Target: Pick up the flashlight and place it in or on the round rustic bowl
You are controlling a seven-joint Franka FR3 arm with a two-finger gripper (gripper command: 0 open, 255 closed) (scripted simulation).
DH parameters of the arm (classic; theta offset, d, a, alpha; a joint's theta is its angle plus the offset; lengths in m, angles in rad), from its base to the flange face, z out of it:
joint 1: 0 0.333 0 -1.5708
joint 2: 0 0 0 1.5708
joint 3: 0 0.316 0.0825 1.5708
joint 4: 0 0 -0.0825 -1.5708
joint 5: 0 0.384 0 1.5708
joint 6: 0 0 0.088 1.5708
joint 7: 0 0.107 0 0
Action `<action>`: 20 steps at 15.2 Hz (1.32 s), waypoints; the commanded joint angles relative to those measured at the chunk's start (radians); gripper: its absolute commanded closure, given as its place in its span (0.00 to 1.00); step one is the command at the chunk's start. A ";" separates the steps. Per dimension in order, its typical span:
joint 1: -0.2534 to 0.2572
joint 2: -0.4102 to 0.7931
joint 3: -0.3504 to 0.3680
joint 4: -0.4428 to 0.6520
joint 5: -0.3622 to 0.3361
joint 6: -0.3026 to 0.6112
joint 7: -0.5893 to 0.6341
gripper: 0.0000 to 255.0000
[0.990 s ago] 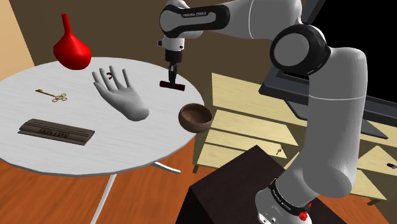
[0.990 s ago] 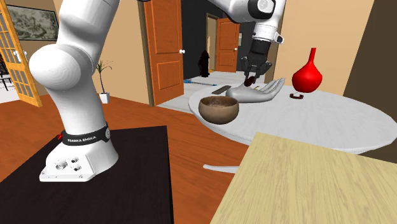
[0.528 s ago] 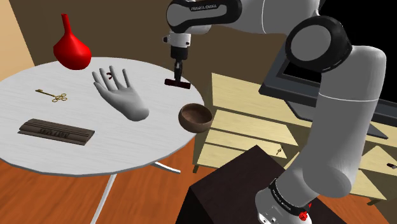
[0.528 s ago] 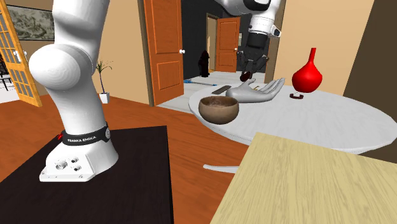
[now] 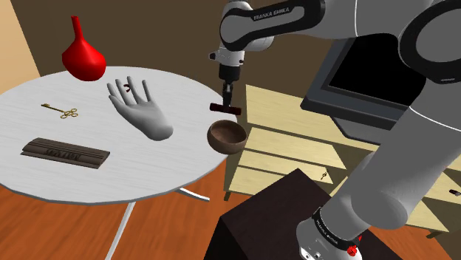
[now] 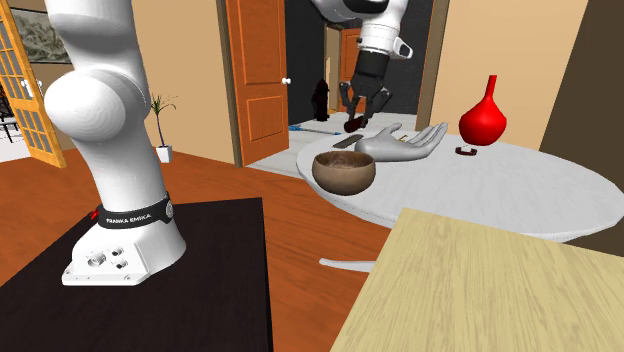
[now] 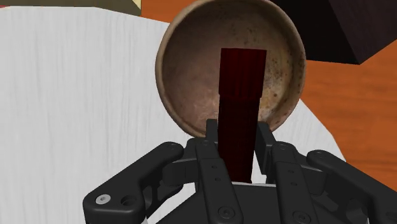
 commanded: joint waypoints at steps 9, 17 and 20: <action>-0.009 -0.087 -0.008 -0.212 -0.001 0.124 -0.021 1.00; -0.009 -0.047 -0.008 -0.251 0.001 0.203 -0.025 1.00; -0.009 -0.047 -0.008 -0.251 0.001 0.203 -0.025 1.00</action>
